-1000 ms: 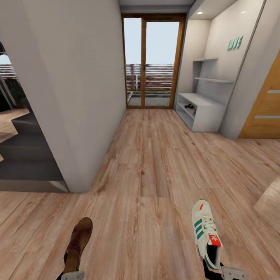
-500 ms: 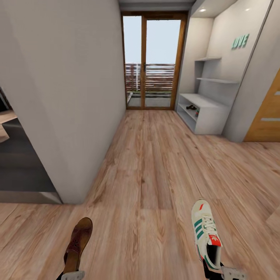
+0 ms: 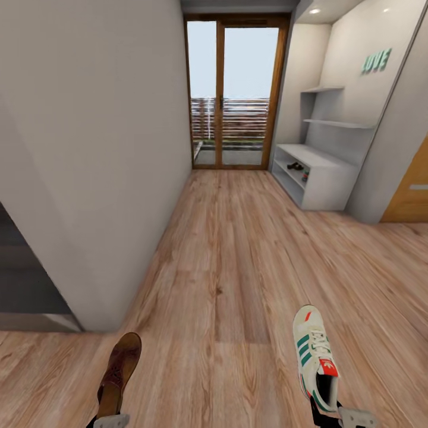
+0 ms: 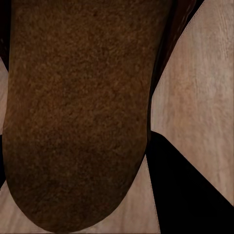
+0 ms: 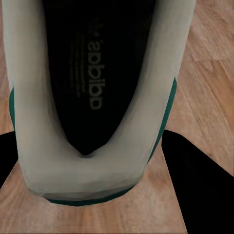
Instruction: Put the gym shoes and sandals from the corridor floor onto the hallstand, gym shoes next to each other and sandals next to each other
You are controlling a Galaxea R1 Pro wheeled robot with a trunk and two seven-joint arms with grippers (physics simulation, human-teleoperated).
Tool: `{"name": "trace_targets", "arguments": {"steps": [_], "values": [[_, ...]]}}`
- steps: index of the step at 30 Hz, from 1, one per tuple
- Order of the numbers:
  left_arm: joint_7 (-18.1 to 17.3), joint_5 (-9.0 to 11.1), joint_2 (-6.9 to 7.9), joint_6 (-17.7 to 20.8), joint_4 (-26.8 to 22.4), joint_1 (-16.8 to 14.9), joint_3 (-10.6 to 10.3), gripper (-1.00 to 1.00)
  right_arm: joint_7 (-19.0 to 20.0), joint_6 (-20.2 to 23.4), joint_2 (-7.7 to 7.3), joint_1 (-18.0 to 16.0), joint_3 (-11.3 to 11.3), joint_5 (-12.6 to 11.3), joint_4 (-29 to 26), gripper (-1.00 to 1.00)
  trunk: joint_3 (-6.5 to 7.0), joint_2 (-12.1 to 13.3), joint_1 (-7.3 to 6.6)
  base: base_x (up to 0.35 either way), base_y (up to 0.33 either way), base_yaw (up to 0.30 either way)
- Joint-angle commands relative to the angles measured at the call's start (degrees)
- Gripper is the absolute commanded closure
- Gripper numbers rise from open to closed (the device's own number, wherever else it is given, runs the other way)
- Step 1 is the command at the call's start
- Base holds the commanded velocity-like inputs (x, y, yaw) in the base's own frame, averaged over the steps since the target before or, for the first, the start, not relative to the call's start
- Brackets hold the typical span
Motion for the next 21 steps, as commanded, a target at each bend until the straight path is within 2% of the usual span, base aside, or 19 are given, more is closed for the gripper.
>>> {"name": "trace_targets", "arguments": {"steps": [1, 8, 21], "values": [[-0.19, -0.6, -0.02, -0.17, 0.03, -0.05, 0.51, 1.0, 0.5, -0.22, 0.06, -0.07, -0.42, 0.18, 0.0, 1.0, -0.05, -0.02, 0.02, 0.339, 0.0, 0.0], [-0.19, -0.6, -0.02, -0.16, 0.03, -0.05, 0.51, 1.0, 0.56, -0.22, 0.06, -0.07, -0.42, 0.18, 0.03, 1.0, -0.05, -0.02, 0.02, 0.339, 0.0, -0.113], [-0.19, -0.6, -0.02, -0.17, 0.02, -0.05, 0.51, 1.0, 0.51, -0.22, 0.05, -0.07, -0.42, 0.18, 0.02, 1.0, -0.05, -0.02, 0.02, 0.339, 0.0, -0.007]]}}
